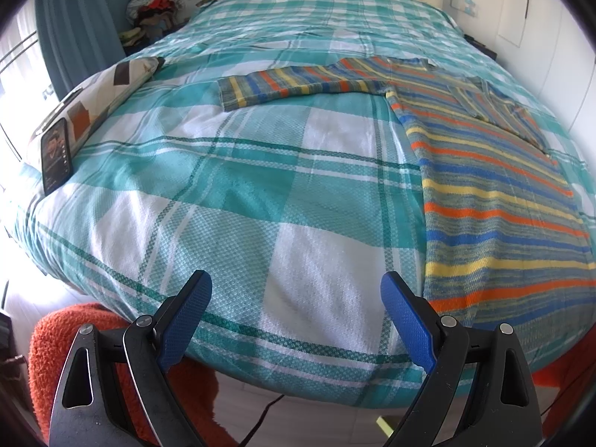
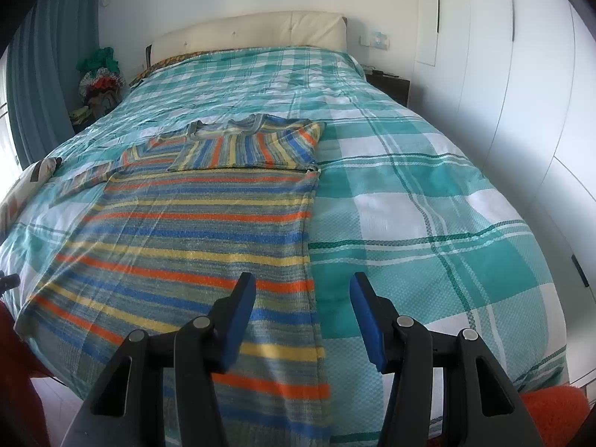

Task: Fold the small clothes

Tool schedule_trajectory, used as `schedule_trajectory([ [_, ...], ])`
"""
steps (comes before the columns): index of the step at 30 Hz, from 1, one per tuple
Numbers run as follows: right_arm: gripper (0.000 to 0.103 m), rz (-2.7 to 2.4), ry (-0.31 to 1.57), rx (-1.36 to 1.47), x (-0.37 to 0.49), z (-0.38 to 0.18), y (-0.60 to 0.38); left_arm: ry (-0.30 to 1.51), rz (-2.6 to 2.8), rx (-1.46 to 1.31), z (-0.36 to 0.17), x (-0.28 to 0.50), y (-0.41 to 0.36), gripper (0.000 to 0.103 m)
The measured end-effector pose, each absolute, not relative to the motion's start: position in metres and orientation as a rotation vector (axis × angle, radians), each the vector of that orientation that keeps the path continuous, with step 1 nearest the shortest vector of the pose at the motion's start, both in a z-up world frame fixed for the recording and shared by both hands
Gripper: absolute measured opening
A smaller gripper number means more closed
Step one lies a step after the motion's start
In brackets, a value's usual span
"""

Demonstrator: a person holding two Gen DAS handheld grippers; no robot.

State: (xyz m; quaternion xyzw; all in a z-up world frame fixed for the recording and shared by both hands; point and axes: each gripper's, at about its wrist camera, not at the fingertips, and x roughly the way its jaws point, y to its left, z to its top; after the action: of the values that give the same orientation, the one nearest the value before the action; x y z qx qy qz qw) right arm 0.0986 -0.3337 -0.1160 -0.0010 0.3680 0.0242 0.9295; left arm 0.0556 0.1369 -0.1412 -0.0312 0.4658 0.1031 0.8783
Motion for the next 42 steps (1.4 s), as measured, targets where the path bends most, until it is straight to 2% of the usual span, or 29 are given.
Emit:
schedule_trajectory([
  [35, 0.053, 0.068, 0.729, -0.006, 0.099, -0.114, -0.330, 0.986, 0.211, -0.023, -0.142, 0.058, 0.131, 0.093],
  [42, 0.053, 0.075, 0.726, 0.004, 0.100, -0.113, -0.331, 0.981, 0.083, -0.261, -0.108, 0.078, 0.171, 0.093],
])
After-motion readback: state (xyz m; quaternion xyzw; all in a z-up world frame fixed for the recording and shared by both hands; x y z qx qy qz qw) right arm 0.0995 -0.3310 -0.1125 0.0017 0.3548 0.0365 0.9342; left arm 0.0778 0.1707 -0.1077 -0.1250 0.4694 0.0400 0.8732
